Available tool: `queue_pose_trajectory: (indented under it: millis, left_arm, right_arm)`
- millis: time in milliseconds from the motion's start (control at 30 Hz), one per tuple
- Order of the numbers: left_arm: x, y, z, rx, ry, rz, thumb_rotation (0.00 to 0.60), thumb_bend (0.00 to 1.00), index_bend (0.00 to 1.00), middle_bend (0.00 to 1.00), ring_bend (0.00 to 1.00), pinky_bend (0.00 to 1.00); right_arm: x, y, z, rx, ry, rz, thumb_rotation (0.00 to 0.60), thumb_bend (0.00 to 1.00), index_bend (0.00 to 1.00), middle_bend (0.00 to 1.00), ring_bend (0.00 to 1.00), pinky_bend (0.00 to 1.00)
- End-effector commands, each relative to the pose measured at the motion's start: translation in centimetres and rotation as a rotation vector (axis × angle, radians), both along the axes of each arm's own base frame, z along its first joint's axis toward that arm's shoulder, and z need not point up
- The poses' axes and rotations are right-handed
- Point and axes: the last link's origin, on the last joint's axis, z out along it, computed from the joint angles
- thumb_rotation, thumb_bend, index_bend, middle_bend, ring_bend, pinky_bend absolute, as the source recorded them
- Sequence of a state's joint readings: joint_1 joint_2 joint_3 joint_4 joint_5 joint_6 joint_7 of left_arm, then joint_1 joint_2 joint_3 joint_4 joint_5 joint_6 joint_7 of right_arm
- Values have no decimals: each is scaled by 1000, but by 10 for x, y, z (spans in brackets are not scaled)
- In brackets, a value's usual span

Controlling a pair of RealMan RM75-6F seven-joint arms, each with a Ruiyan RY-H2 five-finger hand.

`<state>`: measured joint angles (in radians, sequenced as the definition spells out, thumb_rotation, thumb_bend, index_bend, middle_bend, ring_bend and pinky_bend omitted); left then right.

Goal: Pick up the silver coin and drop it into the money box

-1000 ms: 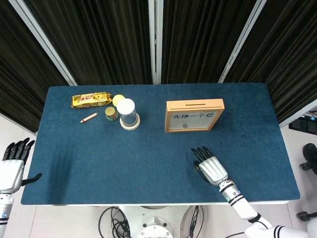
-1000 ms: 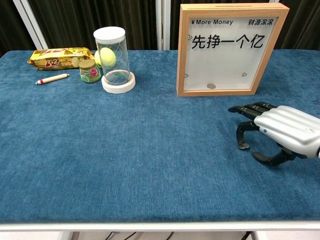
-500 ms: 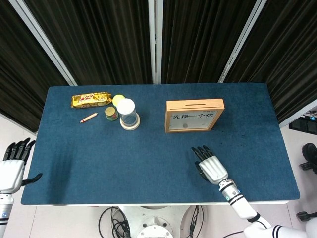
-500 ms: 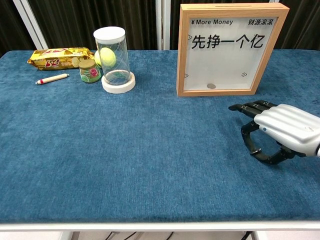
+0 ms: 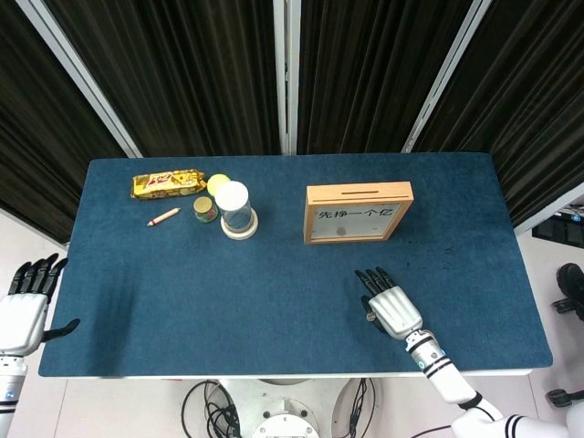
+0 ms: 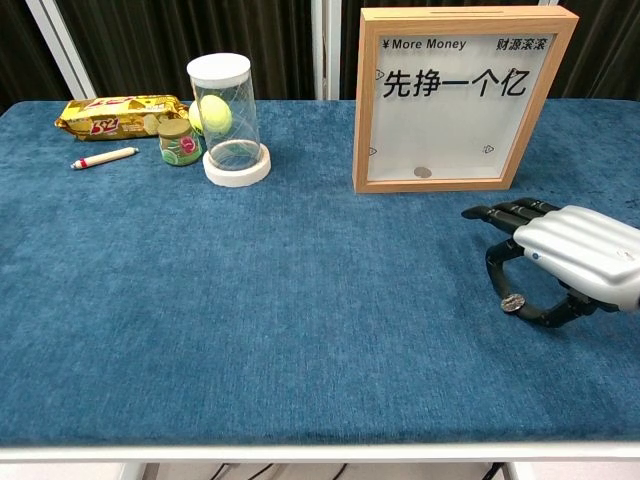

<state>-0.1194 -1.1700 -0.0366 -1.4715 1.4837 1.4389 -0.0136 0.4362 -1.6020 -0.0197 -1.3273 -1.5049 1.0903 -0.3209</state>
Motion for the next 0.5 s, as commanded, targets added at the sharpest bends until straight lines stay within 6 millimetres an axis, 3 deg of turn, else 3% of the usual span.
queue_pose_trajectory:
  millis: [33,500]
  left_arm:
    - [0,0,0,-1,1,0,600,124,52,0,0,0]
    - [0,-1,0,2,-1,0,600,123,52,0,0,0]
  right_arm:
    - [0,1,1,1,-1,-1,600,301,517,0,0,0]
    - [2,3,3,-1,-22,14,600,302,511,0,0,0]
